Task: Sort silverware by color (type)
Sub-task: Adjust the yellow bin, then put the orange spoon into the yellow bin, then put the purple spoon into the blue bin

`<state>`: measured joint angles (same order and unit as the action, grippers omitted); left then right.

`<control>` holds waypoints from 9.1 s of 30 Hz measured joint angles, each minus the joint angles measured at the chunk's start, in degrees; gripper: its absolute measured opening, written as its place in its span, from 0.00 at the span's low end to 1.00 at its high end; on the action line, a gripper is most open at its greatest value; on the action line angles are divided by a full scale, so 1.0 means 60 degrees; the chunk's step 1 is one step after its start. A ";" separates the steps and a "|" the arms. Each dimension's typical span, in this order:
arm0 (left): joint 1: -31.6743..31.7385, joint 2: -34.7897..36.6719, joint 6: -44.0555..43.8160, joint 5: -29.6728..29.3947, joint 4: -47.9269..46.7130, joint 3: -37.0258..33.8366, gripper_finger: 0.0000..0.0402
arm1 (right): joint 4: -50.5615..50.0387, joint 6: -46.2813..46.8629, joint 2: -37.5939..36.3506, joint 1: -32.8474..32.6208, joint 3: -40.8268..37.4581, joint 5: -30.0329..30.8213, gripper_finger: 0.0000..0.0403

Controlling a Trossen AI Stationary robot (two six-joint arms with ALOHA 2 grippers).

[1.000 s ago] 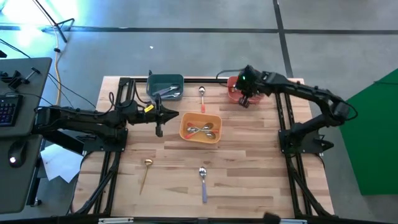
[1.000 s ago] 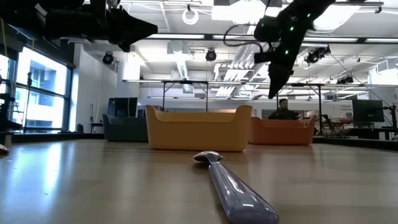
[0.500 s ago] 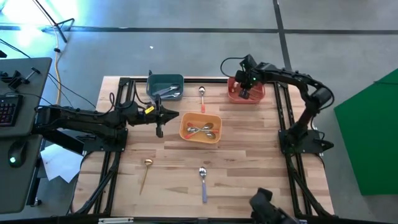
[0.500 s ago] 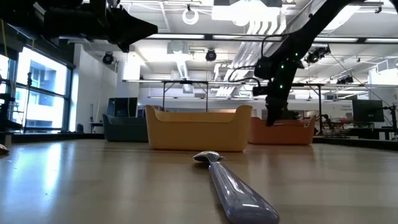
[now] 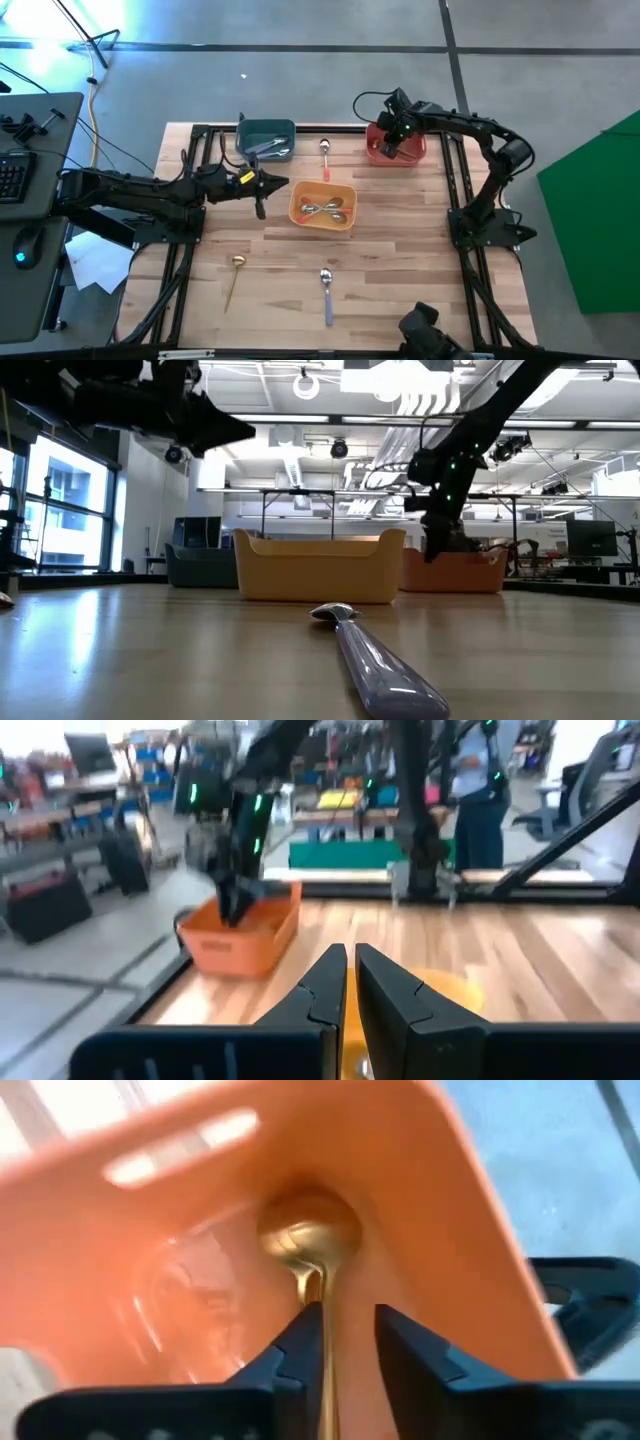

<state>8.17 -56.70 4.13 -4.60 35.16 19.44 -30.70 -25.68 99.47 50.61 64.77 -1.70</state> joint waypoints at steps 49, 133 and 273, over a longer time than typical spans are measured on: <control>0.2081 -0.4729 -0.0926 0.0650 0.0775 0.0000 0.04 | 0.7080 0.7279 -0.1852 -1.0706 -0.4870 0.4693 0.00; 0.2144 -0.2118 -0.1251 -0.0798 0.1915 -0.1140 0.04 | -0.2737 0.9361 0.5393 -0.3549 0.7785 0.0493 0.40; -0.0319 -0.2143 -0.0591 -0.1840 -0.0239 -0.1144 0.04 | -0.0504 1.6538 0.4208 -1.1881 0.4149 -0.0676 0.29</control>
<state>6.26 -69.56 0.58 -15.64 33.73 12.58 -33.72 73.55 124.72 -20.68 89.67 -5.76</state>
